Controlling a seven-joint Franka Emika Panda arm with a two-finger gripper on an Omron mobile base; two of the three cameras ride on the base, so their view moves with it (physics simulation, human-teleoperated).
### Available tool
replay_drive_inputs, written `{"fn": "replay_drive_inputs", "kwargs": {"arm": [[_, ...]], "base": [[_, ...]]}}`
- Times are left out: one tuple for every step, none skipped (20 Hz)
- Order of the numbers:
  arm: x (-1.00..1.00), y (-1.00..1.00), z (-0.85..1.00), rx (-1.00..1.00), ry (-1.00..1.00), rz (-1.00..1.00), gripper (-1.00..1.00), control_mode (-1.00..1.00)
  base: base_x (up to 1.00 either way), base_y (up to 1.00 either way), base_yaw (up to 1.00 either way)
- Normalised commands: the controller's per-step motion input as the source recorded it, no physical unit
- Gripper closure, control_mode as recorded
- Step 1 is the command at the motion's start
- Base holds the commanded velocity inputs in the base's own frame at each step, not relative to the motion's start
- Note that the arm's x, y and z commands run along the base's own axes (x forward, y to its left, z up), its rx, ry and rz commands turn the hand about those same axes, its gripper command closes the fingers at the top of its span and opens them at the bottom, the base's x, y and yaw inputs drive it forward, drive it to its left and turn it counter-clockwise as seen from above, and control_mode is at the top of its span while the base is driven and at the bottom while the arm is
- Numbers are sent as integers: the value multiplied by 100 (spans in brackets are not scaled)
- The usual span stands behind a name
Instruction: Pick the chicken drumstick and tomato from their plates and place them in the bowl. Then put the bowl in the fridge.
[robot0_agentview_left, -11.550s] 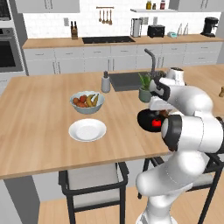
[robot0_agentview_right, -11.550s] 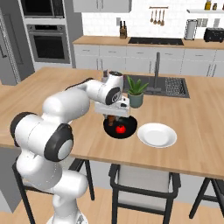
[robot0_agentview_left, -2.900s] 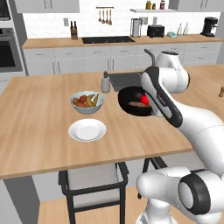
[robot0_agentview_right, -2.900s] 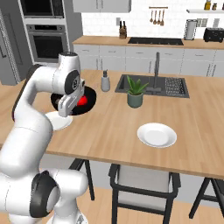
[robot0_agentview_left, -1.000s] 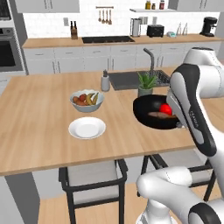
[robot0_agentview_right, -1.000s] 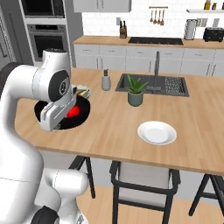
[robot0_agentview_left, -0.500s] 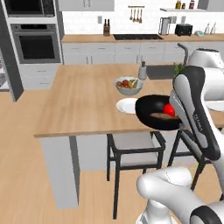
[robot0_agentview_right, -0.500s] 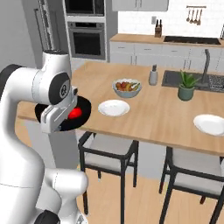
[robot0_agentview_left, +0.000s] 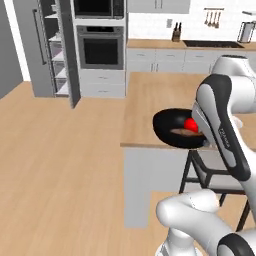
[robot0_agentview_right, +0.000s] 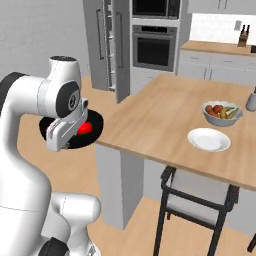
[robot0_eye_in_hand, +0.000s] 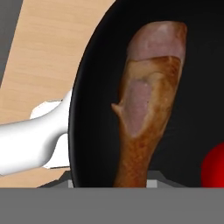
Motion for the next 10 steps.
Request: {"fn": "replay_drive_inputs", "kwargs": {"arm": [[0,0,0,0,0,0,100,100],[0,0,0,0,0,0,100,100],[0,0,0,0,0,0,100,100],[0,0,0,0,0,0,100,100],[0,0,0,0,0,0,100,100],[0,0,0,0,0,0,100,100],[0,0,0,0,0,0,100,100],[0,0,0,0,0,0,100,100],[0,0,0,0,0,0,100,100],[0,0,0,0,0,0,100,100]], "base": [[11,100,6],[24,100,4],[33,100,3],[46,100,1],[53,100,1],[57,100,0],[49,100,1],[61,100,1],[62,100,0],[65,100,0]]}}
